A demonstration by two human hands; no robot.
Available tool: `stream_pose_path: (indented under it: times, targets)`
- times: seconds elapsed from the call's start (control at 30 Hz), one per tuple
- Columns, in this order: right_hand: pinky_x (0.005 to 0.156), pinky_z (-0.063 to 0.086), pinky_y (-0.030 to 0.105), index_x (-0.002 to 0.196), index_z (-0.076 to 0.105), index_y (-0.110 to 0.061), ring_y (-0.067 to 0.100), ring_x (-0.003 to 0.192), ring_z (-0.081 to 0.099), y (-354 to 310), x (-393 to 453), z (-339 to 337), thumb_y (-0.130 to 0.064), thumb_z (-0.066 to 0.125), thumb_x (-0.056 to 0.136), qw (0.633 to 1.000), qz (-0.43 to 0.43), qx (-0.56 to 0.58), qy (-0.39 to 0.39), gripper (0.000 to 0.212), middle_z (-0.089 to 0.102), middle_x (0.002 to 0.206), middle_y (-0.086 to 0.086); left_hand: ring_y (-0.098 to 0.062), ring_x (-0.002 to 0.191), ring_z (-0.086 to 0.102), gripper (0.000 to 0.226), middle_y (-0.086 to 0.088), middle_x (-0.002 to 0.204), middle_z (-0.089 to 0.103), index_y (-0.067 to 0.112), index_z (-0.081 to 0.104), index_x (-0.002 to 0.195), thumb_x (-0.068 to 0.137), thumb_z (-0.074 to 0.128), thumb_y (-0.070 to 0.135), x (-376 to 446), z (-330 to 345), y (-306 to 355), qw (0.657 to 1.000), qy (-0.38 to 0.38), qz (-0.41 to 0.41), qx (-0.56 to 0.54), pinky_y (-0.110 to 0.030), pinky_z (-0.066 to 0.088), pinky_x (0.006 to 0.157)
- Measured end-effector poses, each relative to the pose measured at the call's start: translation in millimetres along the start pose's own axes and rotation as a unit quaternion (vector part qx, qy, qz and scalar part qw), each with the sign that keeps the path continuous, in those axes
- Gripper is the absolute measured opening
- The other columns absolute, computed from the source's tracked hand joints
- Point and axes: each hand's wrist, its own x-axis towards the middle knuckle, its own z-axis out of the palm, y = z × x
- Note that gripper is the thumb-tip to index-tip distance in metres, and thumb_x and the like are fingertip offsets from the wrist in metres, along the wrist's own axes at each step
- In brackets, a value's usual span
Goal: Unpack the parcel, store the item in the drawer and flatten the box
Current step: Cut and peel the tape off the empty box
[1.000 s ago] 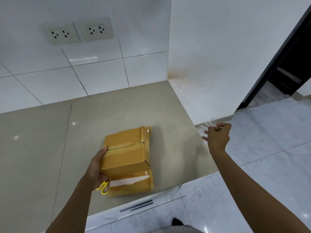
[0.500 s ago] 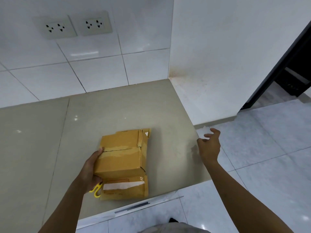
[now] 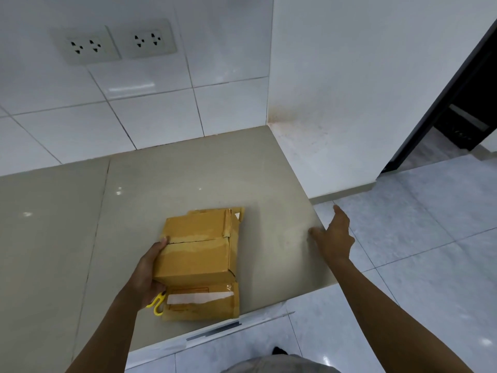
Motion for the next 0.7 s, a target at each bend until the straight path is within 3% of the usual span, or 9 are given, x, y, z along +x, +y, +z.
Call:
stream_pose_path:
  times: [0.13, 0.23, 0.3, 0.4, 0.43, 0.5, 0.6, 0.7]
  targets:
    - [0.100, 0.035, 0.052, 0.152, 0.009, -0.021, 0.038, 0.110, 0.058, -3.4, 0.5, -5.4, -0.027, 0.076, 0.077, 0.999, 0.021, -0.047, -0.011, 0.101, 0.002, 0.161, 0.014, -0.037, 0.107, 0.059, 0.052, -0.017, 0.119, 0.062, 0.028, 0.055, 0.119, 0.078, 0.061, 0.059, -1.4, 0.7, 0.9, 1.000, -0.004, 0.002, 0.005, -0.049, 0.053, 0.079]
    - [0.107, 0.025, 0.060, 0.152, 0.007, -0.022, 0.040, 0.133, 0.037, -12.7, -3.7, -9.2, -0.035, 0.076, 0.078, 0.996, 0.023, -0.083, 0.031, 0.103, -0.005, 0.161, 0.015, -0.037, 0.107, 0.060, 0.060, -0.017, 0.119, 0.062, 0.027, 0.053, 0.123, 0.074, 0.062, 0.059, -3.7, 0.8, 2.5, 1.000, -0.006, -0.002, 0.008, -0.048, 0.053, 0.077]
    - [0.109, 0.014, 0.066, 0.152, 0.013, -0.021, 0.037, 0.144, 0.016, -25.3, -13.6, -10.7, -0.042, 0.071, 0.081, 0.992, -0.024, -0.093, 0.086, 0.094, -0.002, 0.161, 0.016, -0.037, 0.106, 0.061, 0.061, -0.018, 0.119, 0.063, 0.025, 0.052, 0.127, 0.077, 0.061, 0.059, -5.6, 1.1, 5.1, 1.000, -0.011, -0.004, 0.011, -0.048, 0.054, 0.078]
    - [0.108, 0.019, 0.064, 0.146, 0.034, -0.016, 0.033, 0.143, 0.025, -48.9, -42.0, -6.4, -0.038, 0.062, 0.089, 0.973, -0.178, -0.034, 0.141, 0.068, 0.017, 0.158, 0.016, -0.031, 0.102, 0.065, 0.051, -0.014, 0.117, 0.066, 0.026, 0.056, 0.123, 0.084, 0.055, 0.059, -13.0, 4.8, 10.9, 0.998, -0.028, 0.006, 0.056, -0.043, 0.055, 0.071]
    - [0.108, 0.023, 0.060, 0.142, 0.039, -0.015, 0.030, 0.141, 0.029, -57.6, -53.6, -2.7, -0.035, 0.060, 0.090, 0.965, -0.235, -0.006, 0.115, 0.060, 0.025, 0.156, 0.014, -0.030, 0.103, 0.064, 0.049, -0.012, 0.117, 0.066, 0.027, 0.058, 0.121, 0.085, 0.054, 0.060, -16.0, 6.7, 14.0, 0.995, -0.024, 0.019, 0.092, -0.042, 0.055, 0.072]
    - [0.111, 0.029, 0.052, 0.138, 0.043, -0.020, 0.022, 0.140, 0.033, -75.3, -74.0, 7.6, -0.034, 0.055, 0.091, 0.947, -0.317, 0.041, -0.016, 0.050, 0.035, 0.153, 0.006, -0.024, 0.102, 0.065, 0.043, -0.008, 0.117, 0.067, 0.028, 0.065, 0.114, 0.085, 0.056, 0.058, -19.7, 13.6, 22.6, 0.984, -0.013, 0.070, 0.161, -0.037, 0.054, 0.074]
    - [0.113, 0.031, 0.044, 0.139, 0.038, -0.027, 0.018, 0.139, 0.031, -98.1, -96.3, 25.2, -0.043, 0.051, 0.094, 0.921, -0.329, 0.047, -0.201, 0.050, 0.034, 0.152, -0.001, -0.015, 0.108, 0.061, 0.029, -0.003, 0.127, 0.064, 0.029, 0.068, 0.114, 0.090, 0.059, 0.044, -24.1, 25.1, 39.7, 0.957, 0.020, 0.173, 0.232, -0.030, 0.048, 0.086]
    - [0.106, 0.037, 0.044, 0.136, 0.040, -0.026, 0.023, 0.130, 0.036, -106.5, -104.9, 36.6, -0.045, 0.055, 0.091, 0.925, -0.313, 0.000, -0.214, 0.052, 0.041, 0.144, 0.000, -0.022, 0.130, 0.045, 0.049, -0.006, 0.142, 0.050, 0.029, 0.049, 0.139, 0.092, 0.058, 0.044, -25.8, 35.6, 50.8, 0.914, 0.093, 0.226, 0.325, -0.038, 0.036, 0.108]
